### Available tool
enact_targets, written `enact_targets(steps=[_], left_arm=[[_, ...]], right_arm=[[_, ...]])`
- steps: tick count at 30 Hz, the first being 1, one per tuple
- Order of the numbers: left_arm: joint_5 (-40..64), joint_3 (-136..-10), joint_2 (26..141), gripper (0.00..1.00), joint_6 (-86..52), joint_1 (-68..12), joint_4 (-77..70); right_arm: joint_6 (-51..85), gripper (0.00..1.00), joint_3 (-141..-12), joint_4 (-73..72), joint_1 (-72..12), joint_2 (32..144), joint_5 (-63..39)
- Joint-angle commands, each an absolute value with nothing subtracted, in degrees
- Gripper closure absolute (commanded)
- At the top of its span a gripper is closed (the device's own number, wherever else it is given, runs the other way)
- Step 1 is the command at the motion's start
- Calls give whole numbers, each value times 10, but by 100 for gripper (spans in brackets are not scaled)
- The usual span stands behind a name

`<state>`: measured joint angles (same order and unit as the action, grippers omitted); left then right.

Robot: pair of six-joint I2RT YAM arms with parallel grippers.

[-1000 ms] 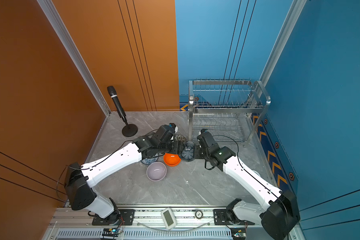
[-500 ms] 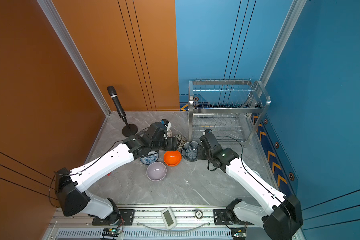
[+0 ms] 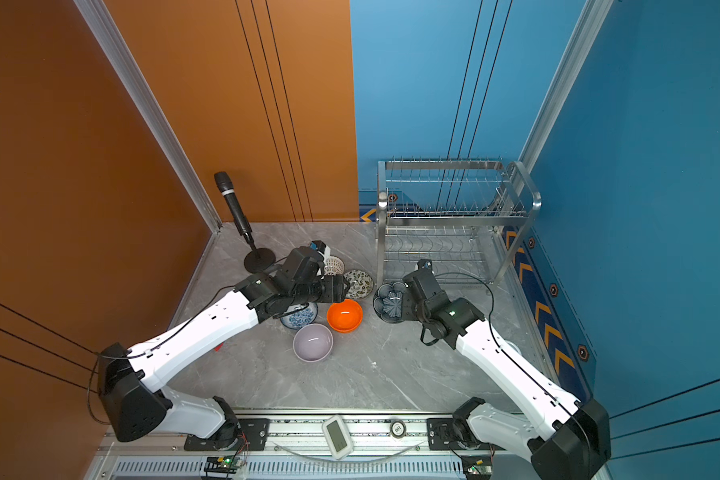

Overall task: Load bowls into a dish rack
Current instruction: Place the bowl in the dish rack.

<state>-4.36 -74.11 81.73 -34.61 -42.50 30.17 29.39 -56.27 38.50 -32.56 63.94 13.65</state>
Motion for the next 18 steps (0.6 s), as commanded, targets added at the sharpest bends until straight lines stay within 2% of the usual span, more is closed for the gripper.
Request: enact_targets(steps=[1,18], left_arm=[[-59,-728,799,21,-353,-419,305],[-66,-699,777,21,-357,-412,305]], right_arm=[[279,100,-575,395,-322,629,177],[221,100,-594,419,-312,645,300]])
